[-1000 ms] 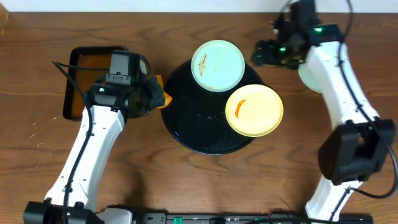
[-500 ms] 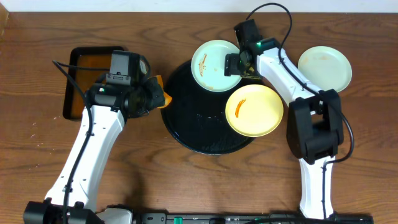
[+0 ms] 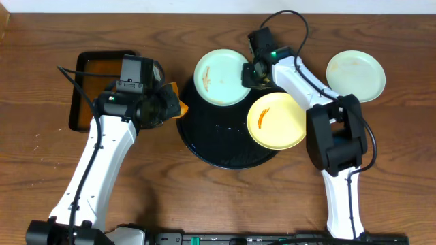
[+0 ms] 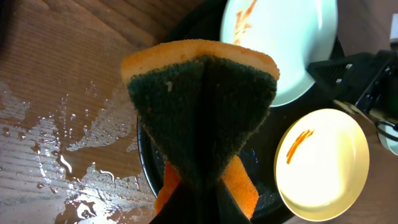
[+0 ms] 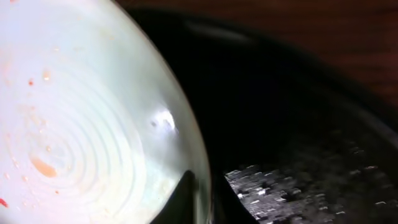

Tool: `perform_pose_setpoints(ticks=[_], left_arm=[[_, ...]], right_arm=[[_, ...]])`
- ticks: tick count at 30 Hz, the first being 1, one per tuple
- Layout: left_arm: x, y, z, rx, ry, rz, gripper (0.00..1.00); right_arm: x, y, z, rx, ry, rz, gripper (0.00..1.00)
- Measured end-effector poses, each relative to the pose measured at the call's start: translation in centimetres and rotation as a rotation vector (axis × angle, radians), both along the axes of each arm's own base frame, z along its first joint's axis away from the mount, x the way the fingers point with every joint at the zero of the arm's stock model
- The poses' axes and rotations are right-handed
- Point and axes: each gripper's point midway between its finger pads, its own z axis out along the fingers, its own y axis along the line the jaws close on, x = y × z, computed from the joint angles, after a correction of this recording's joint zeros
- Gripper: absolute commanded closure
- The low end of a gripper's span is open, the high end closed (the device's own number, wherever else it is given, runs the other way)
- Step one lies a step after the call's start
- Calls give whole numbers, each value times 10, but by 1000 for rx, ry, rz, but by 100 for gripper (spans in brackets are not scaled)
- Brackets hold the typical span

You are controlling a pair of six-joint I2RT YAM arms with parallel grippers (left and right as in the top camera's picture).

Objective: Clean dirty plates on tray and stack at the side
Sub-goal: 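Release the green plate and reach the right gripper to the back green plate, then scrub the back green plate with the sponge while the right gripper holds it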

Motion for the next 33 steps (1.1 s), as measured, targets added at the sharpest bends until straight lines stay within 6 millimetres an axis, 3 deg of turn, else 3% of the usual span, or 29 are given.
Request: perform_pose_setpoints(ticks=[5,13,17,24,27,30,33], left_arm=[[0,0,0,0,0,0,92],[1,0,-6,2,17,0,92],[5,-9,-28,10,69,-23,92],[28,-47,-52,-11,42,-73,92],[41,-62,-77,-26,56,-71,92],[50,-70,-113,-27,98,-59,92],[54,-70,-131,-32,122,-33,93]], right_arm=[[-16,20,-1,37,46,54,99],[-60,28,-9,27,205,96,99],[-66,33,-9,25,219,100,98],[-70,39,-9,22,233,49,98],[-72,40,-10,14,234,37,98],[-73,40,-10,4,237,32,98],[-73,39,-10,-13,229,31,98]])
